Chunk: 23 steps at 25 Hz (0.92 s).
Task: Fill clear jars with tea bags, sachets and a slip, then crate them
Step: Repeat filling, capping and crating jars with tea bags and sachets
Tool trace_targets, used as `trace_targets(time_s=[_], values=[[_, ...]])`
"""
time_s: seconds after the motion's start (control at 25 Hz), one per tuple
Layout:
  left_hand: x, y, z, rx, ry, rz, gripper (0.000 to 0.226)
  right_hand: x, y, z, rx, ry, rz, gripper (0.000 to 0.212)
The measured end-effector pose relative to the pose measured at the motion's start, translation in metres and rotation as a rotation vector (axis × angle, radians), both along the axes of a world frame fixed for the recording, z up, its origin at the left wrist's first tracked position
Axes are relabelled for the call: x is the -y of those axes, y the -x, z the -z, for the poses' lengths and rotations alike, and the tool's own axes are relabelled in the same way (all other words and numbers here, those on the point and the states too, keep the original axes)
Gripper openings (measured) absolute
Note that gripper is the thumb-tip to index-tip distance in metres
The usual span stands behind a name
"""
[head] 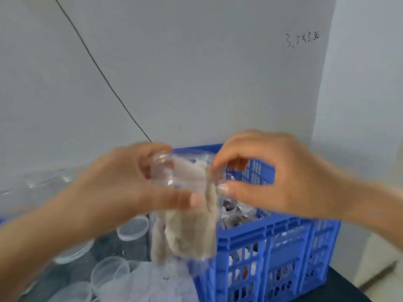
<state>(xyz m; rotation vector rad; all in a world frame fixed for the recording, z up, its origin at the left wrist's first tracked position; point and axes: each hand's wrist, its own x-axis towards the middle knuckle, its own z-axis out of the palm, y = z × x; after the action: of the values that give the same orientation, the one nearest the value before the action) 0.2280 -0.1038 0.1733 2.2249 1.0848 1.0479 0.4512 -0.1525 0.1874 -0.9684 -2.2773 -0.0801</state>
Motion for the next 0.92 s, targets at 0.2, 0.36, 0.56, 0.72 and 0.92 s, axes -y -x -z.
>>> trace_targets(time_s=[0.2, 0.36, 0.56, 0.72, 0.92], values=[[-0.094, -0.047, -0.053, -0.205, -0.178, 0.043, 0.066, -0.086, -0.029, -0.058, 0.226, -0.136, 0.200, 0.019], [-0.196, -0.086, -0.032, -0.837, -0.683, -0.179, 0.050, -0.205, -0.033, -0.030, 0.436, -0.090, 0.431, 0.014], [-0.300, -0.115, 0.055, -1.255, -0.673, -0.203, 0.037, -0.323, -0.028, 0.057, 0.687, 0.033, 0.537, 0.016], [-0.355, -0.121, 0.074, -1.307, -0.611, -0.241, 0.036, -0.380, -0.027, 0.086, 0.555, 0.146, 0.574, 0.008], [-0.386, -0.127, 0.087, -1.335, -0.472, -0.301, 0.025, -0.412, -0.017, 0.113, 0.363, 0.243, 0.565, 0.017]])
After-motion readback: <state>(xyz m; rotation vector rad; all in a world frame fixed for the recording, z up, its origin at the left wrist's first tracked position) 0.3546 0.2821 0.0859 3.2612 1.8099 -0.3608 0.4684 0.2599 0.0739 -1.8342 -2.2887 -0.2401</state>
